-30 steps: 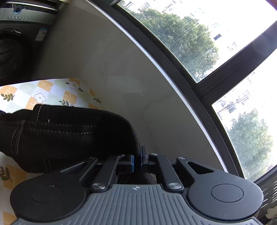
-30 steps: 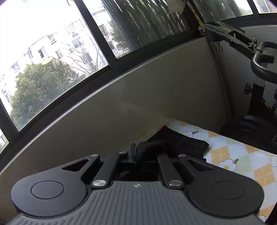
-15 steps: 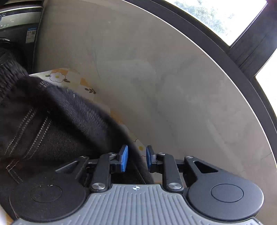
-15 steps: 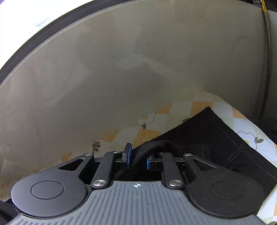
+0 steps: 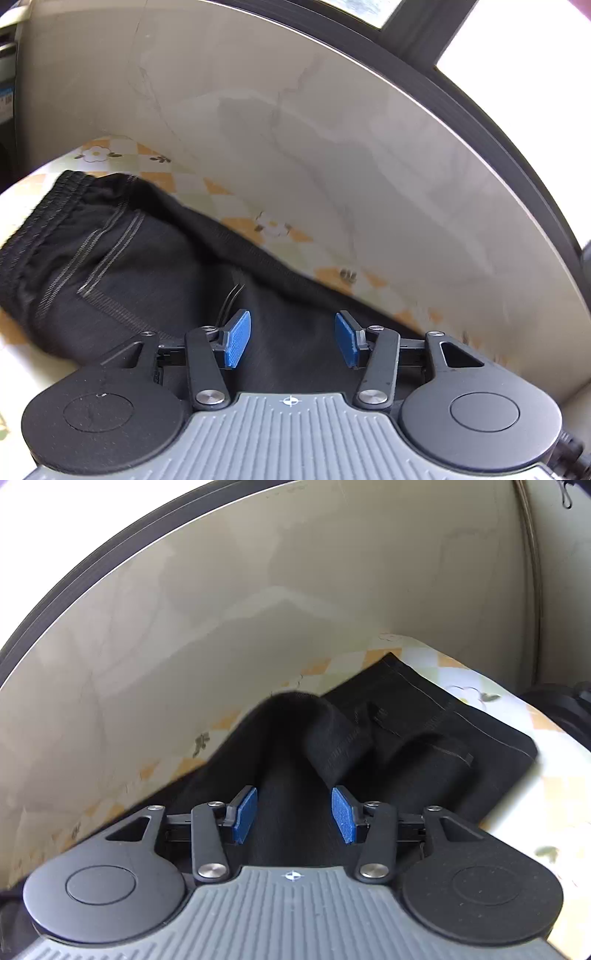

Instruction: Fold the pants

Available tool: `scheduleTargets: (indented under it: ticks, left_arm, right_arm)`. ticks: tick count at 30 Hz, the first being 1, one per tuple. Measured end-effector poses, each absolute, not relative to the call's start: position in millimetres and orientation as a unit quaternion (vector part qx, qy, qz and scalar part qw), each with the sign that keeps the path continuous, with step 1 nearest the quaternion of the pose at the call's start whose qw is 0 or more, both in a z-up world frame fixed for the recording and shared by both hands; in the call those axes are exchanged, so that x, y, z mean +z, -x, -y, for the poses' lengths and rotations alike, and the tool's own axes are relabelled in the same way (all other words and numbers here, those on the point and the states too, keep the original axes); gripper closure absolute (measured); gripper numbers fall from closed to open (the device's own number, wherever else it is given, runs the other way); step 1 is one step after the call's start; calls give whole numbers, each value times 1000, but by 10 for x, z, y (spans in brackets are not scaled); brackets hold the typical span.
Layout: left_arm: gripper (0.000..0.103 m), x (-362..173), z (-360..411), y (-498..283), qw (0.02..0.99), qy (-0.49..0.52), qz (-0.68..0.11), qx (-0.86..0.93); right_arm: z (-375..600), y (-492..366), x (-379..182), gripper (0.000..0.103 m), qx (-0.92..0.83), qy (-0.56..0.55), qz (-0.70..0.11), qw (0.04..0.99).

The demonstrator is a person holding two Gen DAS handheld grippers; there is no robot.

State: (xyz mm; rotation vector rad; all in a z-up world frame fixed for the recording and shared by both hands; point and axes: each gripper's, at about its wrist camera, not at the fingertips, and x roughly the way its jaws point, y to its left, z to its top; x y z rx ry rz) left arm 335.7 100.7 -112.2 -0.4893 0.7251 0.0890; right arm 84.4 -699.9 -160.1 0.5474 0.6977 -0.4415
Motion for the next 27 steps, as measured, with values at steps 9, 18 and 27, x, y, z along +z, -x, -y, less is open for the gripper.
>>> scheduleTargets:
  ticks: [9, 18, 27]
  left_arm:
    - [44, -1528, -758, -2515, 898, 164, -409, 4]
    - [44, -1919, -354, -2778, 887, 112, -447, 19]
    - [33, -1959, -461, -3048, 895, 113, -418, 106]
  right_arm:
    - [6608, -368, -1595, 55, -235, -253, -363, 865]
    - [6676, -246, -1661, 55, -247, -257, -373, 857]
    - [6843, -207, -1713, 55, -259, -277, -361, 852]
